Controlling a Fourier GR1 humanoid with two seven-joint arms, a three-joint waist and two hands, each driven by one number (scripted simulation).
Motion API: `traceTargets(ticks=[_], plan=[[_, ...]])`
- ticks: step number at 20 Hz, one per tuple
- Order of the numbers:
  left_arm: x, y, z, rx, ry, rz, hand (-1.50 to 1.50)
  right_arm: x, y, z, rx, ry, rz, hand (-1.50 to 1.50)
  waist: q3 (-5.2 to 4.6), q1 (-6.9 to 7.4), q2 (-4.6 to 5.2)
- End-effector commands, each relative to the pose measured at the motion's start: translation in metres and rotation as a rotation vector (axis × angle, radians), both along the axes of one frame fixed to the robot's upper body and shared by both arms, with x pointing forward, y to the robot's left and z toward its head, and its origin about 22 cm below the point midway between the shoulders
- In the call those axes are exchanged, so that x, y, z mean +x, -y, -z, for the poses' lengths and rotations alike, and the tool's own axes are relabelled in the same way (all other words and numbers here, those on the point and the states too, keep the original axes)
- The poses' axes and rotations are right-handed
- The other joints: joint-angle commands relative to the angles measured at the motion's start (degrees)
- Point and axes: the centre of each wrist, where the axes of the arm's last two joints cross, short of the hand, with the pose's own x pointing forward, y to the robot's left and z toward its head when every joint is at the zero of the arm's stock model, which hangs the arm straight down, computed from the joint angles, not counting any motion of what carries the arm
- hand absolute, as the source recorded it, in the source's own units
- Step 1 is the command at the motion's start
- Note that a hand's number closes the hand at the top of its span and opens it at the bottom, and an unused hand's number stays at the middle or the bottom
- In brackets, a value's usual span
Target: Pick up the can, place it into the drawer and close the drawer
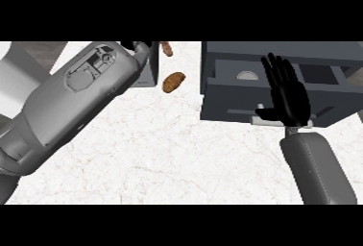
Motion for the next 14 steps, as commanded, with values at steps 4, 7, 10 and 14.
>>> traceTargets(ticks=[4,7,10,14], plan=[[-0.013,-0.021,-0.003,0.005,-0.019,0.008,-1.5,0.028,-0.008,0.016,0.042,-0.015,0.053,-1.5,1.38,1.03,1.34],[-0.019,-0.03,0.005,0.0,-0.031,0.012,-1.5,0.033,-0.014,0.027,0.027,0.007,0.059,-1.5,1.39,1.35,1.63],[-0.023,-0.044,0.021,-0.003,-0.033,-0.011,-1.5,0.054,-0.013,0.005,0.023,0.039,0.072,-1.5,1.36,0.76,1.8],[-0.033,-0.042,0.038,0.016,-0.042,0.007,-1.5,0.07,-0.023,-0.004,0.021,0.059,0.085,-1.5,1.39,0.98,2.12]])
